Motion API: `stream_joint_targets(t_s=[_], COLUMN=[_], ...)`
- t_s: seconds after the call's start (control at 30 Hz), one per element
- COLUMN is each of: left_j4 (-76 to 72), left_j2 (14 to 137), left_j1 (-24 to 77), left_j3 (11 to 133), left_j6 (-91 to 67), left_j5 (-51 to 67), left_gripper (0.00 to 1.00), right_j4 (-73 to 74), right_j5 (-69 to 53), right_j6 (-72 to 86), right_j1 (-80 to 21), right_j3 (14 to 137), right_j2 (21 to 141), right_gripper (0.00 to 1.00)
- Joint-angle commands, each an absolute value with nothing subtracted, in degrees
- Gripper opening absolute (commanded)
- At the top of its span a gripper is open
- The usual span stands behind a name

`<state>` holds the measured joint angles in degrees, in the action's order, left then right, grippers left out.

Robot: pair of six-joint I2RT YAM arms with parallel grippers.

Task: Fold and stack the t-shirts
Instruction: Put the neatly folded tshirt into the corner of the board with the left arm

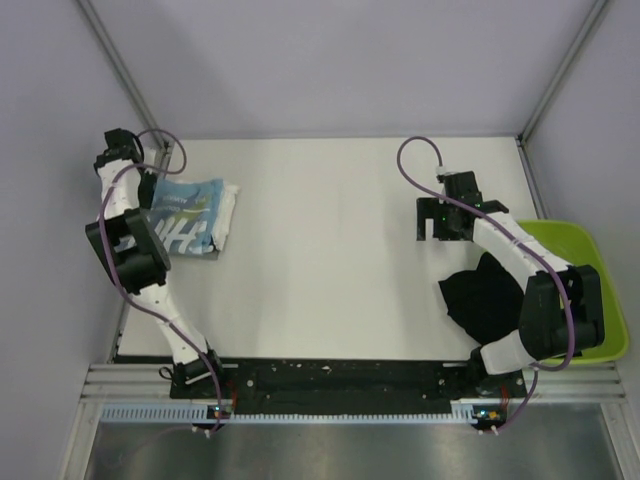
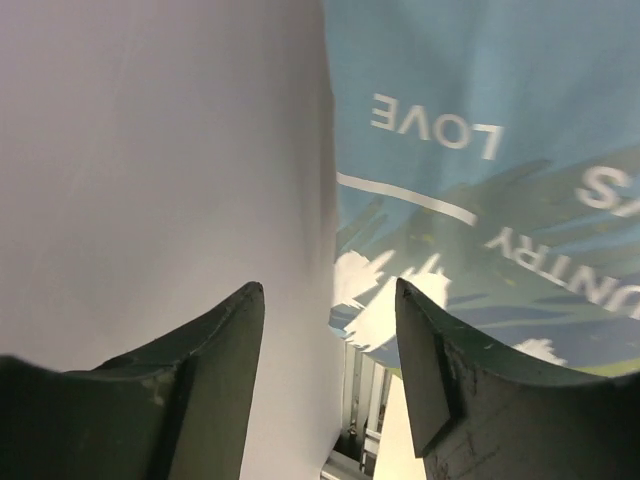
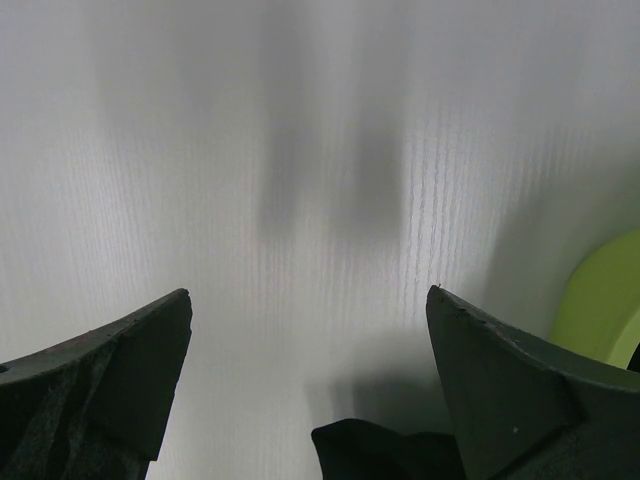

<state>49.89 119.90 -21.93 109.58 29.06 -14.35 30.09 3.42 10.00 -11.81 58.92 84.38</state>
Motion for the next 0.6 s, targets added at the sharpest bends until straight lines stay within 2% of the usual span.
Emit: stream_joint_targets(t_s=[0.0, 0.23, 0.47, 0.5, 0.57], left_j4=[41.23, 42.27, 45.79, 45.62, 44.31], left_j2=[112.95, 104.52, 95.81, 94.67, 92.30], left_j1=[-21.71, -17.85, -4.07, -1.43, 4.02], left_j3=[105.65, 98.81, 87.73, 86.06, 81.58], left_j6=[29.18, 30.41, 30.24, 30.06, 29.45], left_j5=[-18.81, -12.93, -4.49, -3.09, -0.89], left_gripper=[0.60, 0.59, 0.62, 0.67, 0.95], right_j4=[29.97, 29.97, 29.88, 29.71, 28.40], right_j5=[3.69, 3.34, 2.55, 2.55, 2.46], right_j6=[9.05, 9.23, 9.49, 9.41, 9.40], right_j1=[-11.69, -11.69, -11.69, -11.60, -11.69], right_j3=[60.29, 60.21, 59.85, 59.68, 58.80], right_j2=[82.88, 82.36, 80.60, 80.25, 79.19], right_gripper=[0.99, 0.99, 0.99, 0.99, 0.99])
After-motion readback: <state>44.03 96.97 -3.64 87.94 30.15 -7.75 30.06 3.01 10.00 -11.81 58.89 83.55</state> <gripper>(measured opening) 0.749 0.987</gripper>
